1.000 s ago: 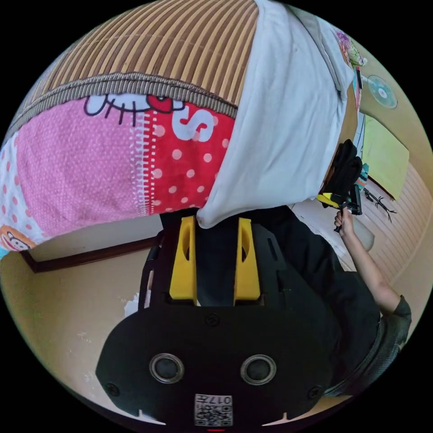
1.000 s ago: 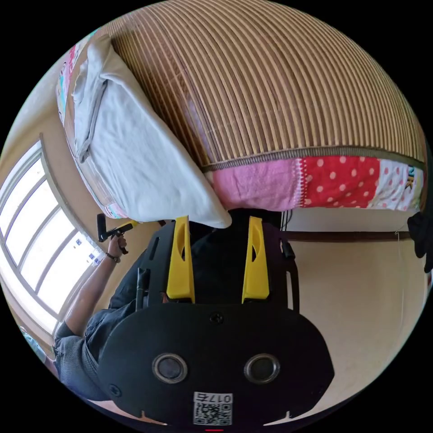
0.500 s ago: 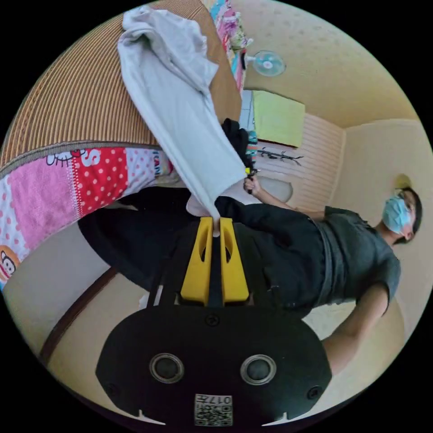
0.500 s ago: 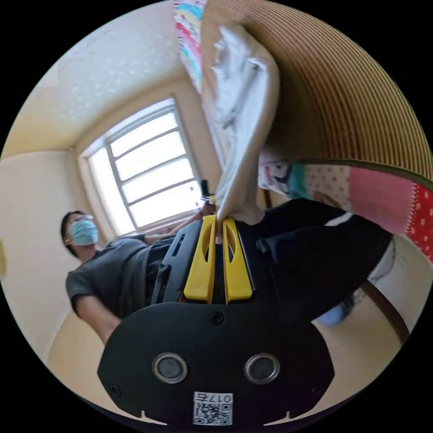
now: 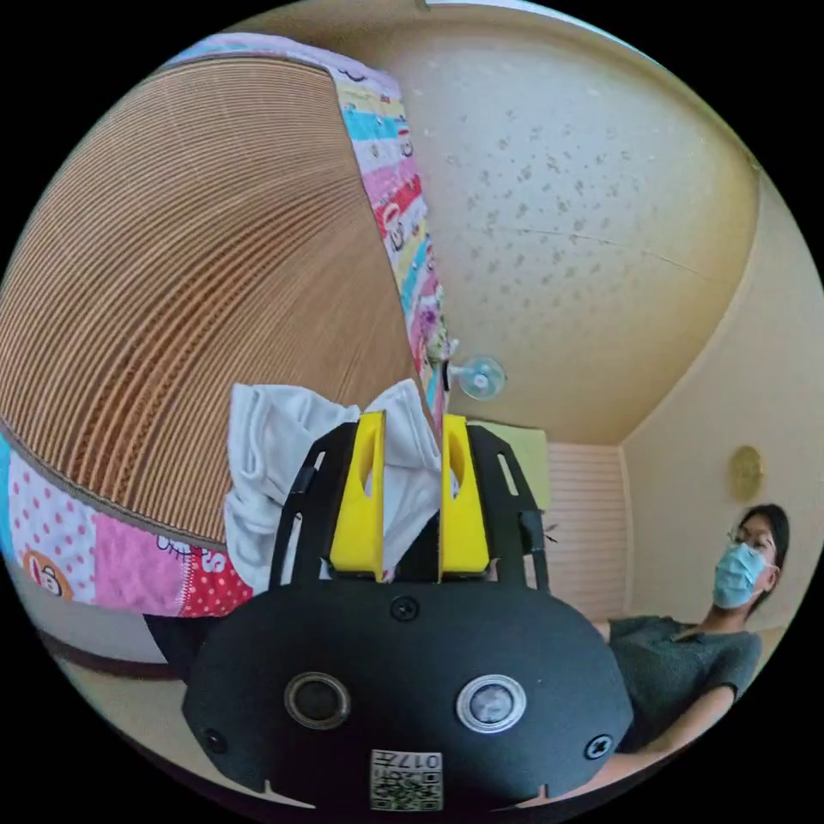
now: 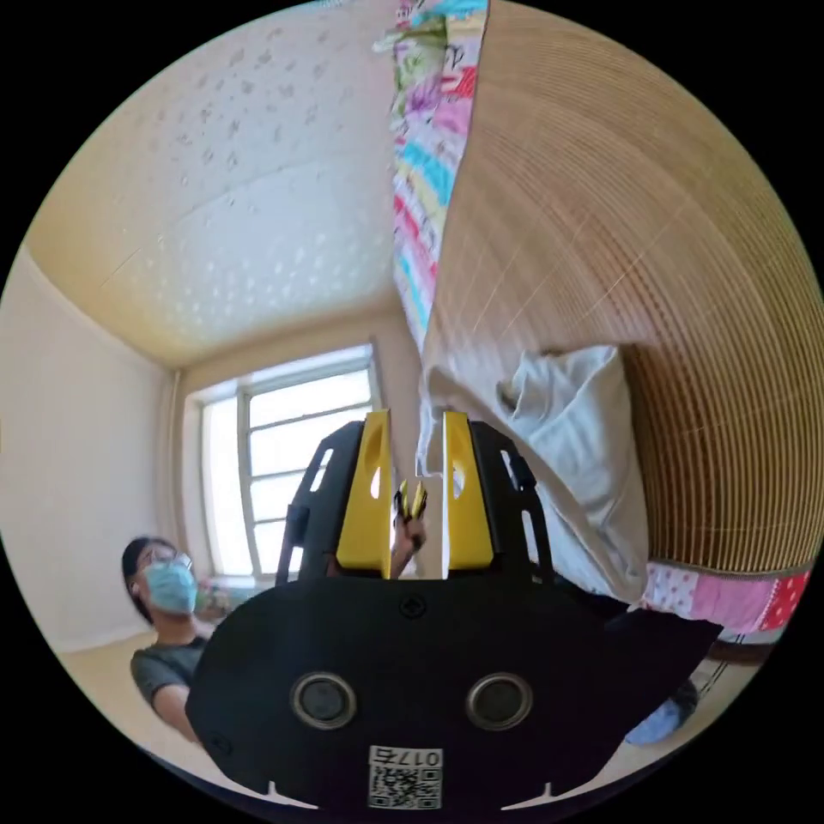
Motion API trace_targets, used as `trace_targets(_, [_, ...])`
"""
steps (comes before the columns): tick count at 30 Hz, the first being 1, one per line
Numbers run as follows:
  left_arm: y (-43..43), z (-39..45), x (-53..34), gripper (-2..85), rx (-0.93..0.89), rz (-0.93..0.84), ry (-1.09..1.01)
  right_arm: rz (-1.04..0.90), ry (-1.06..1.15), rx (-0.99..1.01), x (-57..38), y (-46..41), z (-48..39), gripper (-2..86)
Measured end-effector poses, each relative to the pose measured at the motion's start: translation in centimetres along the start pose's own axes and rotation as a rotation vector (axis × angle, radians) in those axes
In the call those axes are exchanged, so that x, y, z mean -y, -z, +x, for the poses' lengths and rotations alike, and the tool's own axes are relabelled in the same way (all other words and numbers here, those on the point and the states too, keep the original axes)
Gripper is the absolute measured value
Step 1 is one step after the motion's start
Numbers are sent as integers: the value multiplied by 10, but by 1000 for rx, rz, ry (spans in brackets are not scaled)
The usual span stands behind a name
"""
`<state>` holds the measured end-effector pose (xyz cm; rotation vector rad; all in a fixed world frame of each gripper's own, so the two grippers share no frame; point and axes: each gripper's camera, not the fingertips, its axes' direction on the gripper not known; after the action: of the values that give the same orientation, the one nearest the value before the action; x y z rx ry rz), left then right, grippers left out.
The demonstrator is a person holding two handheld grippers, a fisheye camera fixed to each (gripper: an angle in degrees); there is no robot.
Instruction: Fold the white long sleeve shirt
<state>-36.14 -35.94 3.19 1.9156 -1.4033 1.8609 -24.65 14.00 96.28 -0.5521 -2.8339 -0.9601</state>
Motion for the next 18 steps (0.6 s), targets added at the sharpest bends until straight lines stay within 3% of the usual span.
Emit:
trace_targets(4, [-33,-24,-2,151,262,-83,57,114,-25,-127,-1,-23,1,44])
trace_targets(8, [-88,-76,-41,191,368,-367,115,-112,-1,-208,-15,-82,18,39])
trace_targets(10, [-106,-95,-60,190,345,-439,148,-226,-20,-260,-28,-111,31,46])
trace_targets(13, [-129,-110,-78,123,237,-457,198,-410,-10,-377,-46,-163,38,73])
trace_targets(14, [-134,-104,-80,75,214,-444,178,-475,7,-433,-50,-186,33,93])
trace_targets(18, [-158,-43,-78,65,189,-450,-34,-677,173,-600,-45,-276,-13,185])
